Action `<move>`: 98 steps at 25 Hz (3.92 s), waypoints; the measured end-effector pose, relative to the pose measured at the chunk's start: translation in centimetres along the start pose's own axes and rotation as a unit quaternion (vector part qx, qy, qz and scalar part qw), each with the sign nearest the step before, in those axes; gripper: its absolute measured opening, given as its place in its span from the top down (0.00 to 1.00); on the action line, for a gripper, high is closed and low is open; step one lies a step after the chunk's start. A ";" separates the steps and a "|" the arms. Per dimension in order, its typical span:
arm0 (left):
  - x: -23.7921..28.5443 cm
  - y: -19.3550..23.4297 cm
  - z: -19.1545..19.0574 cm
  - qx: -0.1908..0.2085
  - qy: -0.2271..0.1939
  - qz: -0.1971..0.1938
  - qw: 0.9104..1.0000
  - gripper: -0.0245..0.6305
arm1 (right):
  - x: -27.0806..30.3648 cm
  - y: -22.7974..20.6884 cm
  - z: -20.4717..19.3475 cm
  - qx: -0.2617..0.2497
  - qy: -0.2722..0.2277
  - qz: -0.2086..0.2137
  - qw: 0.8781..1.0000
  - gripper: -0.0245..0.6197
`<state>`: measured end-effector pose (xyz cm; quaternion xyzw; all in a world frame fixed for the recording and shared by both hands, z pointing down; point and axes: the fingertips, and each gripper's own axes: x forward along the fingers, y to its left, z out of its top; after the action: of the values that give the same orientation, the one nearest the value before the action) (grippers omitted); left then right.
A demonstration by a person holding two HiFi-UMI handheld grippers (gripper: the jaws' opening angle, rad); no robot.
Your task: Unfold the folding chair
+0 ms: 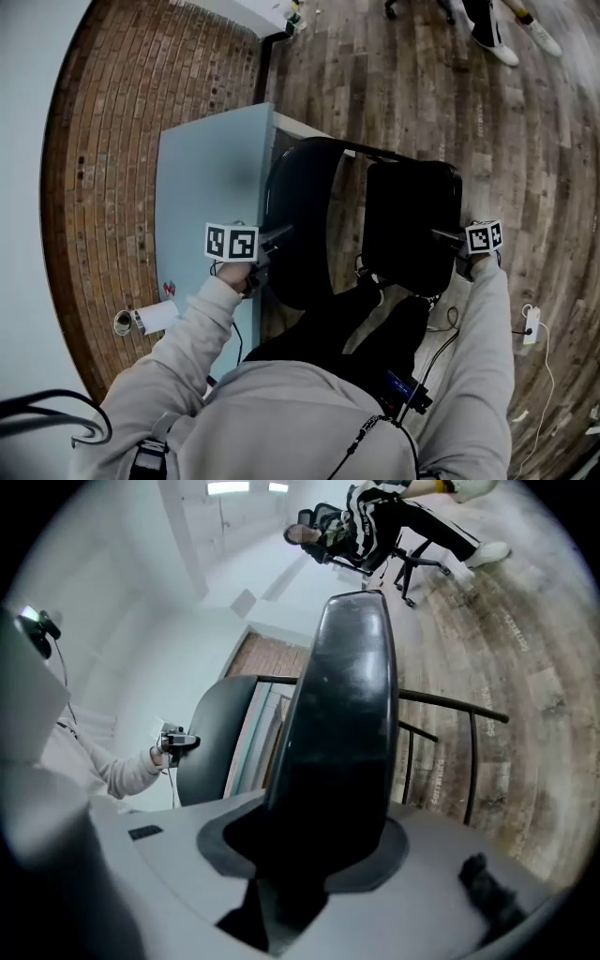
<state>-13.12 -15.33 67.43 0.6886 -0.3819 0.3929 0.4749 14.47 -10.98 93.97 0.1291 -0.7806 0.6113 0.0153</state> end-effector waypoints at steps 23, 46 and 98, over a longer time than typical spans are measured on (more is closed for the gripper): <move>9.8 3.7 -2.9 -0.023 0.031 -0.103 0.994 0.86 | -6.7 -17.0 -8.2 0.056 -0.112 0.206 0.970 0.73; -3.5 1.9 -1.2 0.121 -0.082 -0.074 0.986 0.44 | -25.5 -10.8 -9.1 0.111 -0.259 -0.206 0.937 0.47; -26.7 -30.8 13.2 0.303 -0.472 -0.120 0.819 0.95 | -20.5 63.1 15.5 -0.416 -0.336 -0.325 0.780 0.95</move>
<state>6.25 -15.92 29.24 0.9391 -0.3358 0.0557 0.0476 22.44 -8.27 26.32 0.5534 -0.8264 0.1042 0.0018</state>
